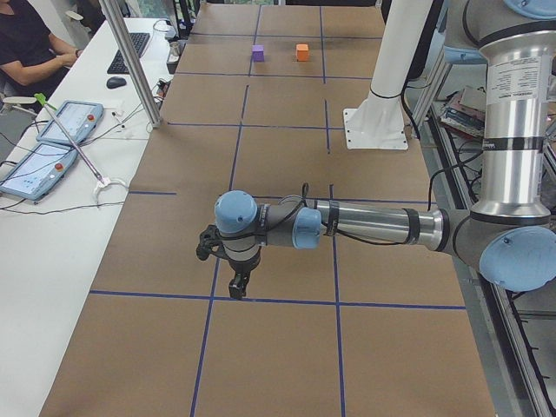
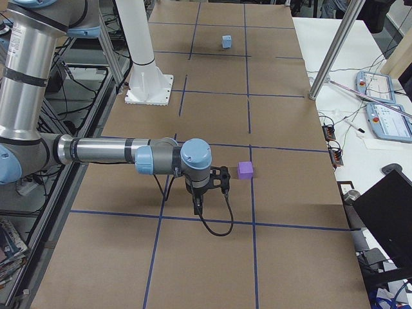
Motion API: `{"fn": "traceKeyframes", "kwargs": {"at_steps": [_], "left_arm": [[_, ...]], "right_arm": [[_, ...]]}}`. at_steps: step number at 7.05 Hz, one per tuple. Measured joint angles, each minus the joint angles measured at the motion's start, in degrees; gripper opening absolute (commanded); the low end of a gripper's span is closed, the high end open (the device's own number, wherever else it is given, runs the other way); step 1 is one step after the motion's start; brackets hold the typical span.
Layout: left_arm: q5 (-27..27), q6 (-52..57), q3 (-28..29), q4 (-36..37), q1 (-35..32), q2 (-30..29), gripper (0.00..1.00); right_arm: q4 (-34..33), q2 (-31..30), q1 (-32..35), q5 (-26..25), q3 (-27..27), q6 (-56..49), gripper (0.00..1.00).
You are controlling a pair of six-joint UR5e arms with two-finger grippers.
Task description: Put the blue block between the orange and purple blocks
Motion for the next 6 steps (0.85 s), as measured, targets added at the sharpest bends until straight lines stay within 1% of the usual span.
{"fn": "traceKeyframes", "kwargs": {"at_steps": [3,4,5,6], "left_arm": [[-3.0,-2.1,-0.3,-0.2,0.4,0.5,1.0],[-3.3,-5.6,-0.6,-1.3,2.2,0.5,1.0],[-3.4,-11.7,-1.2,-3.9,5.7,0.4,1.0],[-3.2,-21.7,-1.9,-8.0,10.6,0.3,1.0]], "right_arm": [[0.1,0.0,0.0,0.1,0.0,0.0,1.0],[0.1,0.0,-0.1,0.1,0.0,-0.1,1.0],[0.1,0.0,-0.1,0.1,0.0,-0.2,1.0],[0.1,0.1,-0.2,0.0,0.0,-0.2,1.0]]}}
